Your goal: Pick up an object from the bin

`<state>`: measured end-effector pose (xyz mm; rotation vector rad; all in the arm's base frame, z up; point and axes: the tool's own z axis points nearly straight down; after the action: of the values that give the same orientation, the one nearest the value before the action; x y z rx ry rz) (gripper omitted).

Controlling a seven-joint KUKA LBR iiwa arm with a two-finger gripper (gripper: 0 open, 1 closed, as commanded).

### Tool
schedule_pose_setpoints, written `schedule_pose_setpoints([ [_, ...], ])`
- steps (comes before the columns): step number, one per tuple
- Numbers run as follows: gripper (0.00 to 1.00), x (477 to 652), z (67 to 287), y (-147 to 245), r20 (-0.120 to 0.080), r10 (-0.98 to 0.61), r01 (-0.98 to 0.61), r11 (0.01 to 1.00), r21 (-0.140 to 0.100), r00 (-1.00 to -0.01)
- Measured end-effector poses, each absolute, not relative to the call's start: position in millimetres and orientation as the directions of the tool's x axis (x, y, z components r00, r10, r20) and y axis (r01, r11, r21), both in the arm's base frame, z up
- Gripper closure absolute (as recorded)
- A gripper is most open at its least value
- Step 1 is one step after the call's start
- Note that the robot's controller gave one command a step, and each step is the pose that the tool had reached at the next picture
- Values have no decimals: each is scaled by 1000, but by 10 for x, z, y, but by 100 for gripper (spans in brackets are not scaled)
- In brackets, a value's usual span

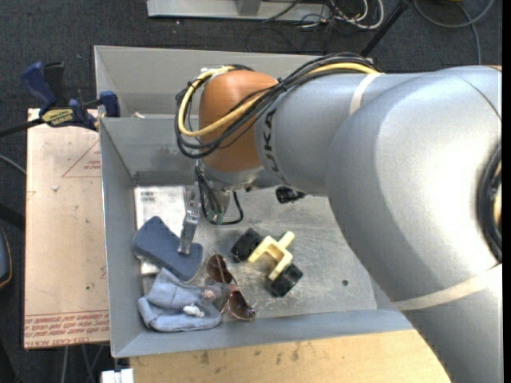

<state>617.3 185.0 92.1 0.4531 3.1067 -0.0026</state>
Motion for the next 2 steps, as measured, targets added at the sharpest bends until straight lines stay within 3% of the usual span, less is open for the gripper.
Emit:
schedule_pose_setpoints([
  [1, 100, 6327, 761, 1626, 24, 207, 207, 978, 9, -978],
  [2, 100, 6325, 759, 1627, 25, 207, 207, 978, 9, -978],
])
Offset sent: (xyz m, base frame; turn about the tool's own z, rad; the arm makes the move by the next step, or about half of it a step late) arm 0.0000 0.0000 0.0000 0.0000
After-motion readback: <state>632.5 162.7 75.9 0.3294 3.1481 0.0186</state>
